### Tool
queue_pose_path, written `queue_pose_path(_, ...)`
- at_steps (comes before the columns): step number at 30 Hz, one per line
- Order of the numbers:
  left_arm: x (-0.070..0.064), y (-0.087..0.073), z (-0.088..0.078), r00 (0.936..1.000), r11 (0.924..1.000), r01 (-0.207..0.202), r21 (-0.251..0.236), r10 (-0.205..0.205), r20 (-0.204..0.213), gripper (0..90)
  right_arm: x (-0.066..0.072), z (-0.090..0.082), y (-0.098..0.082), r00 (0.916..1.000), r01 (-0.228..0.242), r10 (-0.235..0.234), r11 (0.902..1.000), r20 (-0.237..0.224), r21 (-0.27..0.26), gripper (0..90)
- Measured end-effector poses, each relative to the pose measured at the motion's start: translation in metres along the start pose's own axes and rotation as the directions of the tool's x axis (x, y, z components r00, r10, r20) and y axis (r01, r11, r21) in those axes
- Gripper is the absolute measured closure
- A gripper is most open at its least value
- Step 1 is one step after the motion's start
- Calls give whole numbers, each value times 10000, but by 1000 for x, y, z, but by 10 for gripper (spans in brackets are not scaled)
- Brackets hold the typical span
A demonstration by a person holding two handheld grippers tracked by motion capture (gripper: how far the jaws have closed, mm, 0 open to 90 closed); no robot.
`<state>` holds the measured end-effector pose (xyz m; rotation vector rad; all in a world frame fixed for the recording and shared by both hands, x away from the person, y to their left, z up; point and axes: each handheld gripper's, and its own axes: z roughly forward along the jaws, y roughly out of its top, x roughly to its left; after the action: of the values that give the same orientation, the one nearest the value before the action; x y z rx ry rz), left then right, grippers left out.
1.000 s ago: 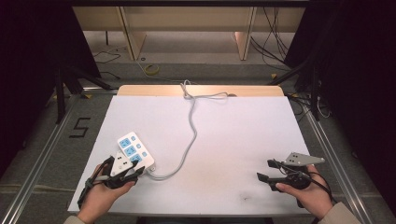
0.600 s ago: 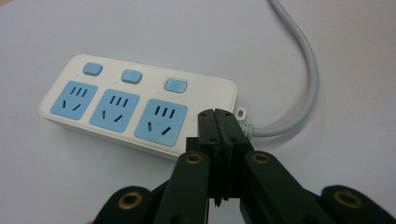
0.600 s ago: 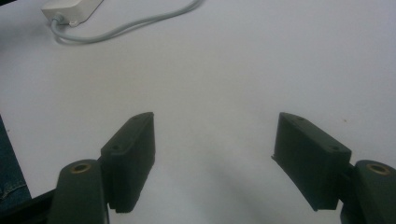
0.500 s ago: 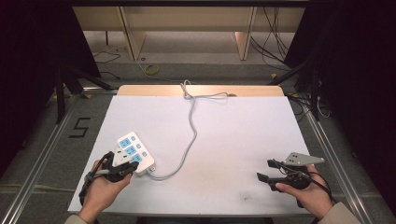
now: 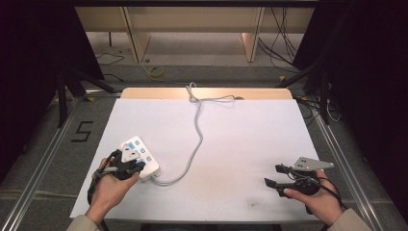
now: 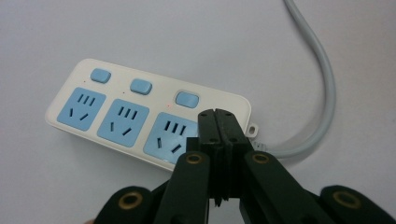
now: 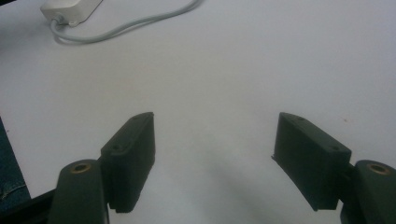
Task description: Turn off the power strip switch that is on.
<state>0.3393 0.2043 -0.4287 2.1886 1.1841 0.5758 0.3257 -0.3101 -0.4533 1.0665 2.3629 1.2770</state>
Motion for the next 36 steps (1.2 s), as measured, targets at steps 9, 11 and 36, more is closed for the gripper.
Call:
queue_pose_path(9,0,7,5,10000,9999,0,155,1,-26,898,0,0,0,10000,-11,11,10000,8,10,299)
queue_pose_path(11,1,8,6,10000,9997,-70,248,72,-69,898,0,0,0,10000,0,0,10000,8,0,299)
queue_pose_path(36,7,23,16,9995,9977,-167,661,185,-267,898,0,0,0,10000,-4,4,10000,17,7,299)
